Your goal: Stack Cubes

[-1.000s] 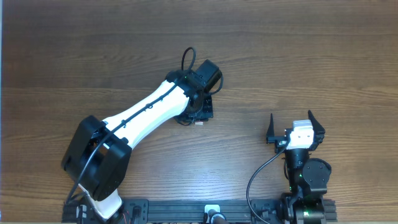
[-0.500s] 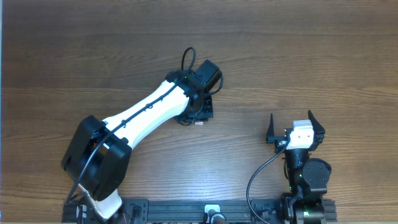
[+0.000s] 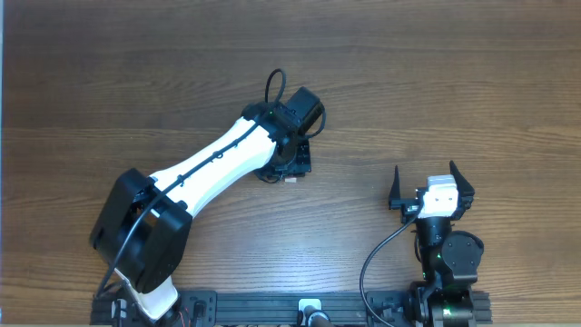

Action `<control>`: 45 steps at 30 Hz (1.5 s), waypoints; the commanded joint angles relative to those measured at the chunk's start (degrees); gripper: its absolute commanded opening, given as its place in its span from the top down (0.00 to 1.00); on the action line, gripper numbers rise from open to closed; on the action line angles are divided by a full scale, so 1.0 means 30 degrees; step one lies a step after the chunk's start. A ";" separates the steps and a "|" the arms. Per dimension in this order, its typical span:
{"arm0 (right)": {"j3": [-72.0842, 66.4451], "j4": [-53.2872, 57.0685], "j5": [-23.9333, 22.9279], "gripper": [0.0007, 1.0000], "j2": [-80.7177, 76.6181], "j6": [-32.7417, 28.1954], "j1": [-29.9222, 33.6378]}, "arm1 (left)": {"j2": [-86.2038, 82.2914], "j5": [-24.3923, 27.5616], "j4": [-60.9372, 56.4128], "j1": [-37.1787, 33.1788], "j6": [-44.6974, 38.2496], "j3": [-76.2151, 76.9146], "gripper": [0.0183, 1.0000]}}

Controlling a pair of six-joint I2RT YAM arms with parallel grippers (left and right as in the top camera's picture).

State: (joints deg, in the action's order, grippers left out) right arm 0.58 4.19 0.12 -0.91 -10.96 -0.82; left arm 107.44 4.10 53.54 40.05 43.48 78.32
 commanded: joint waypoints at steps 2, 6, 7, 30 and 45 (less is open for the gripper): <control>-0.0095 0.0044 0.0153 0.01 0.0138 0.0058 0.0117 | 0.0342 0.0131 -0.0051 -0.0066 -0.0240 0.0313 0.71; -0.0095 0.0044 0.0153 0.01 0.0138 0.0058 0.0117 | 0.0350 0.0138 -0.0044 -0.0066 -0.0240 0.0313 0.70; -0.0095 0.0044 0.0160 0.01 0.0138 0.0058 0.0117 | 0.0350 0.0138 -0.0044 -0.0066 -0.0255 0.0313 0.69; -0.0095 0.0044 0.0153 0.01 0.0138 0.0058 0.0117 | 0.0372 0.0262 -0.0051 -0.0066 -0.0364 0.0313 0.54; -0.0095 0.0044 0.0153 0.01 0.0138 0.0058 0.0117 | 0.0350 -0.0328 -0.0372 -0.0066 0.0364 0.0313 0.00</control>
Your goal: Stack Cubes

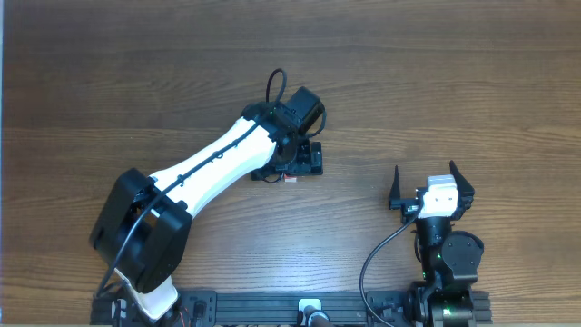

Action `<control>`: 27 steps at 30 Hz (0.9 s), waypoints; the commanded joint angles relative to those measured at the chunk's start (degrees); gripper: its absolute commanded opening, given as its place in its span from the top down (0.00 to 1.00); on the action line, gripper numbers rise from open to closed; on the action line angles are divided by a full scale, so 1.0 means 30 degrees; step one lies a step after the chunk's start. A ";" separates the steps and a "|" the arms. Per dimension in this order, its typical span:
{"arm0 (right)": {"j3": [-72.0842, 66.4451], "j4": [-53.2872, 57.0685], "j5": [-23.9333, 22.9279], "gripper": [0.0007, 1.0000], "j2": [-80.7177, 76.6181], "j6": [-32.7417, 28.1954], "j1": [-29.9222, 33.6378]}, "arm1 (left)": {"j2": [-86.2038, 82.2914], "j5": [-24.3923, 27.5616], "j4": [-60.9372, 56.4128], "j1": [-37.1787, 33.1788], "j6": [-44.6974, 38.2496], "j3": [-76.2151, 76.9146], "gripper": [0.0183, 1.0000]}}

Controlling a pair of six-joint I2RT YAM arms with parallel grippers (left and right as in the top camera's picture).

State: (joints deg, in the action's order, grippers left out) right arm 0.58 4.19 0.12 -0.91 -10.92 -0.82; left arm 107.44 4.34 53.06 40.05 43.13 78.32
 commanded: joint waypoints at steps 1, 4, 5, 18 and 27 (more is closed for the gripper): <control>-0.0095 0.0044 0.0160 0.01 0.0138 0.0044 0.0117 | 0.0291 -0.0495 -0.0408 -0.0066 0.0627 0.0313 0.00; -0.0095 0.0044 0.0153 0.01 0.0138 0.0044 0.0117 | -0.0313 -0.1049 -0.0962 0.0066 0.0984 0.0313 0.00; -0.0095 0.0044 0.0153 0.01 0.0138 0.0044 0.0117 | -0.0663 -0.1479 -0.1275 0.0153 0.1056 0.0313 0.00; -0.0095 0.0044 0.0153 0.01 0.0138 0.0044 0.0117 | -0.8852 -0.7730 -0.2055 0.0393 0.1260 0.0291 0.00; -0.0095 0.0044 0.0160 0.01 0.0138 0.0044 0.0117 | -1.4549 -0.8939 -0.3213 -0.0794 -0.0175 -0.1253 0.03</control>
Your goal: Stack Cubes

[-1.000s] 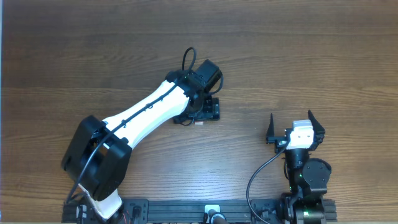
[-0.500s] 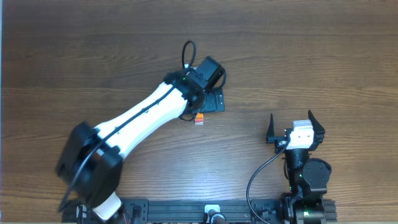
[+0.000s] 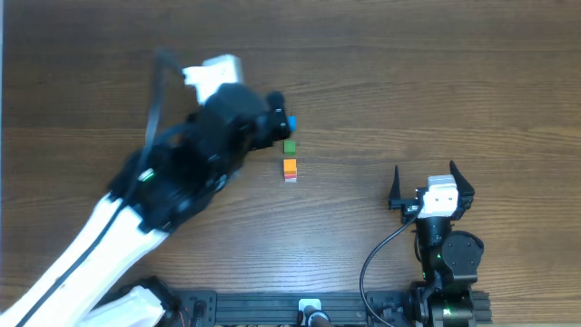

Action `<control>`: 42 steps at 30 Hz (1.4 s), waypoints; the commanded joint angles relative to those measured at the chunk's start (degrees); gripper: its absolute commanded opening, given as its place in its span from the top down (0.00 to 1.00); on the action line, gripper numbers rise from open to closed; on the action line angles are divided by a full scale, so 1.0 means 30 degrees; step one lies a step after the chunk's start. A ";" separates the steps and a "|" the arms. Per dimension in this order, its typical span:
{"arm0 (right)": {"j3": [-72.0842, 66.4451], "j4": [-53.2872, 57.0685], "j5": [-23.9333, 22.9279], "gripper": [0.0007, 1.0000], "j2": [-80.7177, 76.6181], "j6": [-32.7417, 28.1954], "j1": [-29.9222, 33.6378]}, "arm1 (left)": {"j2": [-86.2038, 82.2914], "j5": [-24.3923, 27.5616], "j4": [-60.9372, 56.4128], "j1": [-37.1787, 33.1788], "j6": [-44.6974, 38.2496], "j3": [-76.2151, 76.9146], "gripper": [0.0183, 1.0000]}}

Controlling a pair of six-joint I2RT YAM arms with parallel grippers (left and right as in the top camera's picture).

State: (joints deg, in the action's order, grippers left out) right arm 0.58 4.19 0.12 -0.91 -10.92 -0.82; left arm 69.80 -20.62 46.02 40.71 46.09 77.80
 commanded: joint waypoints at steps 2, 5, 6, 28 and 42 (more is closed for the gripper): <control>-0.0095 0.0044 0.0153 0.01 0.0138 0.0044 0.0117 | -0.3366 0.0510 -0.1967 -0.2091 -0.2324 -0.2011 0.03; -0.0095 0.0044 0.0153 0.01 0.0138 0.0044 0.0117 | -0.5552 0.2251 -0.3512 -0.4146 -0.3716 -0.3650 0.04; -0.0095 0.0044 0.0153 0.01 0.0138 0.0044 0.0117 | -0.6404 0.2812 -0.4073 -0.4947 -0.4116 -0.4306 0.04; -0.0095 0.0044 0.0160 0.01 0.0138 0.0044 0.0117 | -2.2440 0.5406 -1.2444 -1.1366 -0.8021 -2.0604 0.04; -0.0095 0.0044 0.0160 0.01 0.0138 0.0044 0.0117 | -2.3212 0.8306 -1.4987 -1.3260 -0.9311 -2.3751 0.04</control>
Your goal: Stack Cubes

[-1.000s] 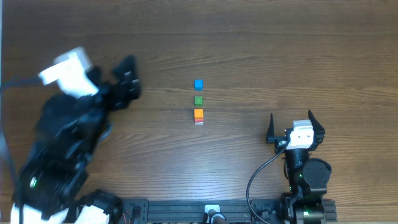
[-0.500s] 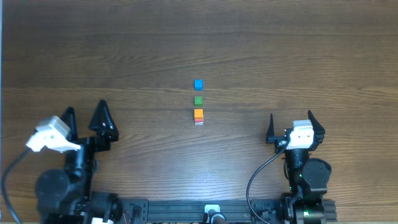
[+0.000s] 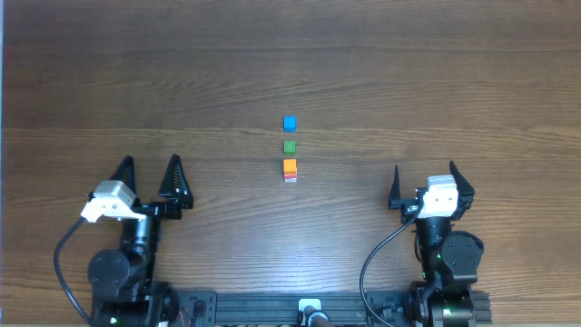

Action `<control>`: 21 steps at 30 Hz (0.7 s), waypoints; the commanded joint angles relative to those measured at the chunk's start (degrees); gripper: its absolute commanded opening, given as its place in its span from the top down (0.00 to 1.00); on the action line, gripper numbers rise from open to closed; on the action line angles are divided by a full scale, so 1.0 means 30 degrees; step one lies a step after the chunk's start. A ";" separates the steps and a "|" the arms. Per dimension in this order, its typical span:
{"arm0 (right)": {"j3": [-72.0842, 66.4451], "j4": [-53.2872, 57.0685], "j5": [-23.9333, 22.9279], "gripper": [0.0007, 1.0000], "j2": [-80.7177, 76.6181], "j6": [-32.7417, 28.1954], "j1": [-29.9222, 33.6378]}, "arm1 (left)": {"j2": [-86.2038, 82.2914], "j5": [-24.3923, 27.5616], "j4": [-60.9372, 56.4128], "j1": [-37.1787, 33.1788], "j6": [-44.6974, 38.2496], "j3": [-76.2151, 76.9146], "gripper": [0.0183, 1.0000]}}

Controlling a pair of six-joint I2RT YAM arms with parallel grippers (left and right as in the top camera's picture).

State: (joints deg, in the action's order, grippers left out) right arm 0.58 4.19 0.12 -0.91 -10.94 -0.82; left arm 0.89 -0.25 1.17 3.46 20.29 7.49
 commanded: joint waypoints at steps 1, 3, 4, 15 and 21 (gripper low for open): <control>-0.0095 0.0044 0.0160 0.01 0.0138 0.0051 0.0117 | -0.0240 0.1668 0.0007 -0.0918 -0.0787 -0.0357 0.04; -0.0095 0.0044 0.0153 0.01 0.0138 0.0051 0.0117 | -0.0240 0.1967 -0.0044 -0.0925 -0.1202 -0.0554 0.04; -0.0095 0.0044 0.0153 0.01 0.0138 0.0051 0.0117 | -0.0240 0.2011 -0.0058 -0.0925 -0.1202 -0.0699 0.03; -0.0095 0.0044 0.0153 0.01 0.0138 0.0051 0.0117 | -0.0240 0.2004 -0.0554 -0.0634 -0.1202 -0.2135 0.02; -0.0095 0.0044 0.0160 0.01 0.0138 0.0051 0.0117 | -0.0240 0.1989 -0.0517 -0.0481 -0.1209 -0.2390 0.00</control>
State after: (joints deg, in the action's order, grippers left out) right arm 0.58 4.19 0.10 -0.91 -10.94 -0.82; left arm 0.84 4.80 -0.27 1.69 17.69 0.64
